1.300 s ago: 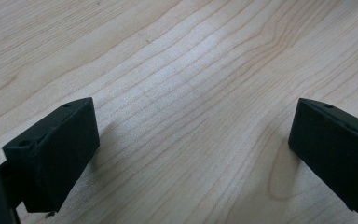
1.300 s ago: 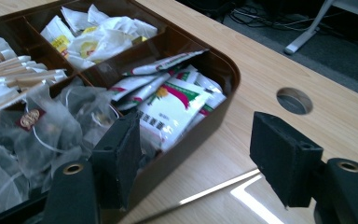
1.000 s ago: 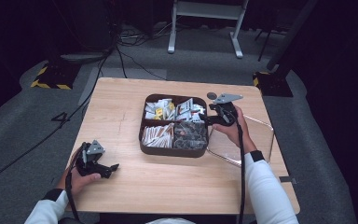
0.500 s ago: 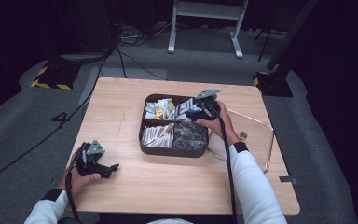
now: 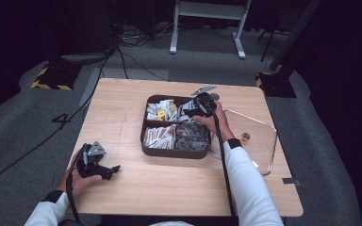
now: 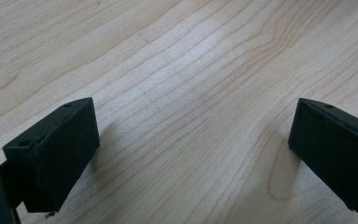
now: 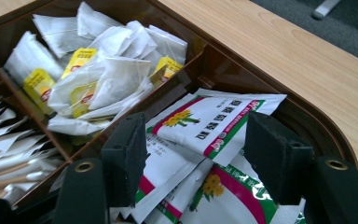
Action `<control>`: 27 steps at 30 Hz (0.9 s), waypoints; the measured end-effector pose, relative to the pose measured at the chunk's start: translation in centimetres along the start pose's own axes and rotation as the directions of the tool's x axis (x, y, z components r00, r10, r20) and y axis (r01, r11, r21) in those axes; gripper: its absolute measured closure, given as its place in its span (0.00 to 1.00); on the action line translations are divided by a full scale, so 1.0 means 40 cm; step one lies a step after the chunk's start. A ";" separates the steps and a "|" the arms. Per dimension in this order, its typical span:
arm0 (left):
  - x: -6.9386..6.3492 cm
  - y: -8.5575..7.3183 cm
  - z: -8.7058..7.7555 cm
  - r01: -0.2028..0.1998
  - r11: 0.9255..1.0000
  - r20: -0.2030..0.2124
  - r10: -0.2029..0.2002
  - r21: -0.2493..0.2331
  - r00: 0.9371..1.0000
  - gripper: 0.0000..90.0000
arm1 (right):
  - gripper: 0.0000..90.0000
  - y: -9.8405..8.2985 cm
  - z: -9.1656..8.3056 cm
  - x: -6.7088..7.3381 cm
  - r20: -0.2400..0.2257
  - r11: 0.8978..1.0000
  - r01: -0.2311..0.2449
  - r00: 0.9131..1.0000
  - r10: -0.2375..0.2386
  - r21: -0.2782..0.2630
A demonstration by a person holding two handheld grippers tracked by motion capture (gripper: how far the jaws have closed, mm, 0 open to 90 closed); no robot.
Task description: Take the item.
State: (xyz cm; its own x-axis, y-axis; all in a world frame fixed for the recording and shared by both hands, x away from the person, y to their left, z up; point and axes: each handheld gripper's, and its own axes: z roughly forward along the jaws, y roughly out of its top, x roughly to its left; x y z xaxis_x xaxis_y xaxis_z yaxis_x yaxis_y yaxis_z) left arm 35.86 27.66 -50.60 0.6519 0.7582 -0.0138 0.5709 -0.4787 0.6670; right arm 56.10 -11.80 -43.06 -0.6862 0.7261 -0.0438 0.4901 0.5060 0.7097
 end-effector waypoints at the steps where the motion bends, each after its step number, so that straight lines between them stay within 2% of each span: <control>1: 0.000 0.000 0.000 0.000 1.000 0.000 0.000 0.000 1.000 0.02 | 0.45 0.001 0.003 -0.001 0.001 1.000 -0.007 1.000 0.007 0.005; 5: 0.000 0.000 0.000 0.000 1.000 0.000 0.000 0.000 1.000 0.02 | 0.44 0.002 0.016 -0.008 0.014 0.999 -0.027 1.000 0.026 0.017; 10: 0.000 0.000 0.000 0.001 1.000 0.000 -0.001 0.000 1.000 0.02 | 0.43 -0.002 0.027 -0.020 0.035 0.997 -0.078 0.996 0.077 0.029; 13: 0.000 0.000 0.000 0.001 1.000 0.000 -0.001 0.000 1.000 0.02 | 0.44 -0.001 0.033 -0.021 0.033 0.996 -0.080 0.996 0.079 0.045; 20: 0.000 0.000 0.000 0.000 1.000 0.000 0.000 0.000 1.000 0.02 | 0.69 0.014 0.031 0.000 0.001 1.000 -0.026 1.000 0.026 0.016; 25: -0.001 -0.001 0.000 0.001 1.000 0.000 -0.001 -0.001 1.000 0.02 | 0.75 0.022 0.039 0.008 -0.008 1.000 -0.013 1.000 0.013 0.007; 27: -0.001 -0.001 0.000 0.001 1.000 0.000 -0.001 -0.001 1.000 0.03 | 0.75 0.026 0.042 0.010 -0.008 1.000 -0.027 1.000 0.027 -0.001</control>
State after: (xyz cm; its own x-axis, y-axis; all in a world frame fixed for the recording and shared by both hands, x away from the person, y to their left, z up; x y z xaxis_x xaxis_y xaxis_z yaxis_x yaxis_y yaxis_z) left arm 35.82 27.66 -50.61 0.6512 0.7587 -0.0144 0.5711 -0.4775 0.6677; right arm 57.23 -10.22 -43.52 -0.6772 0.7356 -0.0186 0.5079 0.4856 0.7115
